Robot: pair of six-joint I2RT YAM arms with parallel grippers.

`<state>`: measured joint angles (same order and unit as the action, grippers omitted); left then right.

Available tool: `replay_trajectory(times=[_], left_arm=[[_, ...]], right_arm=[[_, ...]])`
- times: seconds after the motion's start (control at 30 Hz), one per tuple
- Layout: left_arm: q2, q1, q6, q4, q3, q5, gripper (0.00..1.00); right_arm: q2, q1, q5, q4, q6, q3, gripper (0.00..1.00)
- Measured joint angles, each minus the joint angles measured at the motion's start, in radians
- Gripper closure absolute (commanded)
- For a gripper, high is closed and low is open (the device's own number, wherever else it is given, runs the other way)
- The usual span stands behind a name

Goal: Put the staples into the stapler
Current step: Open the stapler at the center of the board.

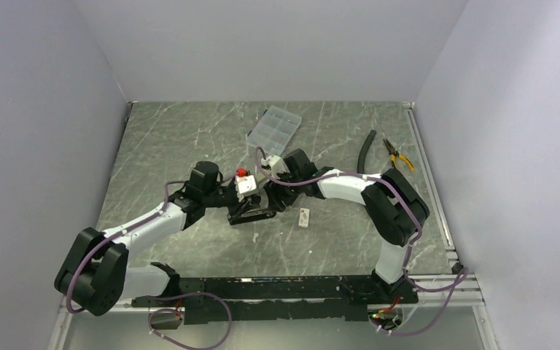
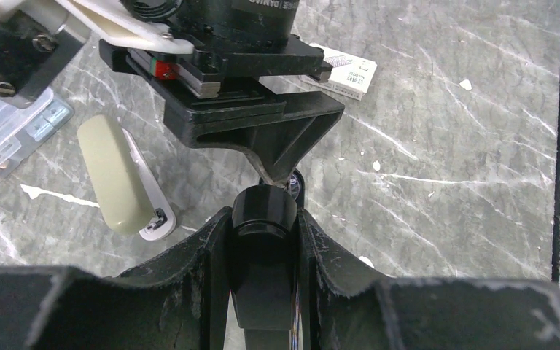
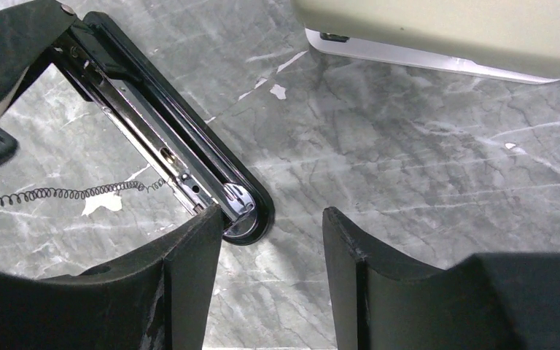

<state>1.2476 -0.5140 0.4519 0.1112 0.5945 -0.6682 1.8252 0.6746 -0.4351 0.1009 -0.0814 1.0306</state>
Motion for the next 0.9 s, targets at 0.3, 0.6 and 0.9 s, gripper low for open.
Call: replay_trajectory(times=[0.3, 0.6, 0.9], left_arm=[[-0.015, 0.093, 0.018, 0.004, -0.002, -0.129, 0.97], [-0.039, 0.174, 0.098, -0.008, -0.002, -0.234, 0.97], [-0.073, 0.237, 0.232, -0.082, -0.002, -0.296, 0.94]], right_arm=[[-0.016, 0.014, 0.087, 0.026, 0.008, 0.007, 0.48], [-0.057, 0.021, 0.207, 0.034, 0.011, 0.005, 0.50], [-0.061, 0.021, 0.281, 0.031, 0.006, 0.001, 0.51]])
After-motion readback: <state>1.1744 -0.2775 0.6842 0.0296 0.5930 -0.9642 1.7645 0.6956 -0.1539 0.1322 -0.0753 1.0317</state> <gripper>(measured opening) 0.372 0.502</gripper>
